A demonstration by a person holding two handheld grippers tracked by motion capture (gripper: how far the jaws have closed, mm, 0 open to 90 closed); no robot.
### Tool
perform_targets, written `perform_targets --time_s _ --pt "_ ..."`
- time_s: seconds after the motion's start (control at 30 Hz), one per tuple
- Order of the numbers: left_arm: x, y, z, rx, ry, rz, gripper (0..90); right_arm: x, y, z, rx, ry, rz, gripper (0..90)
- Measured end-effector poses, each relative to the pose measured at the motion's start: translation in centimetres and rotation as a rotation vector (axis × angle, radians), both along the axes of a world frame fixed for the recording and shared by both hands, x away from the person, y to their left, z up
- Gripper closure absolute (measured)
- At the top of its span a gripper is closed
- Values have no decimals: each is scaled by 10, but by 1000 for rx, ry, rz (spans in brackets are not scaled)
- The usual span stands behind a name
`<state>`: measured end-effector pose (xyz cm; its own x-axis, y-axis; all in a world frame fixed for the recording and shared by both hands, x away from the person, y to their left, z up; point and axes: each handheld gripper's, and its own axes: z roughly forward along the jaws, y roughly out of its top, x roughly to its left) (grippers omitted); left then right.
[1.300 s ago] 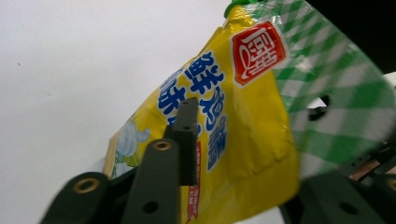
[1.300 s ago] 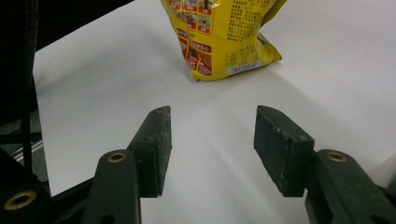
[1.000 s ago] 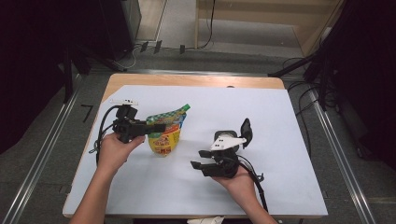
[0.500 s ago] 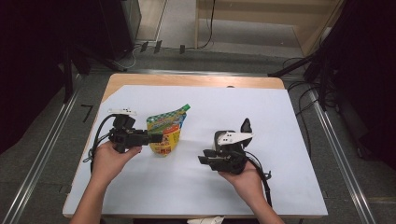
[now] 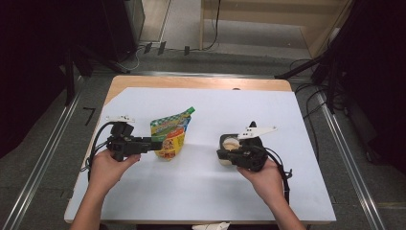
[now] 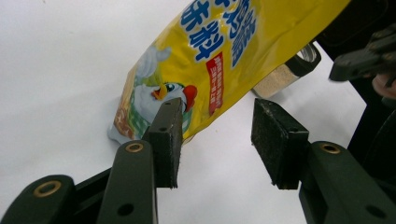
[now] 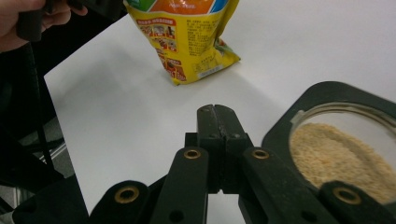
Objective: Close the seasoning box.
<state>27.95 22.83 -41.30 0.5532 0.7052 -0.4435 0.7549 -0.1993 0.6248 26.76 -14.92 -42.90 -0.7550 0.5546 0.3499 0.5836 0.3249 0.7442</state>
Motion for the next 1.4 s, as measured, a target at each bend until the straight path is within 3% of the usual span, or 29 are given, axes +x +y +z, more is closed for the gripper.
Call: perform_targets --time_s 0.53,1.17,1.4 --pt "-2 5 -1 -9 2 2 530 13 -39 21 14 7 -61 900" --pt "-1 13 -3 -5 16 23 520 17 -92 50 64 -47 -177 900" --pt "0 13 -4 0 21 20 514 22 -103 39 46 -24 -221 900"
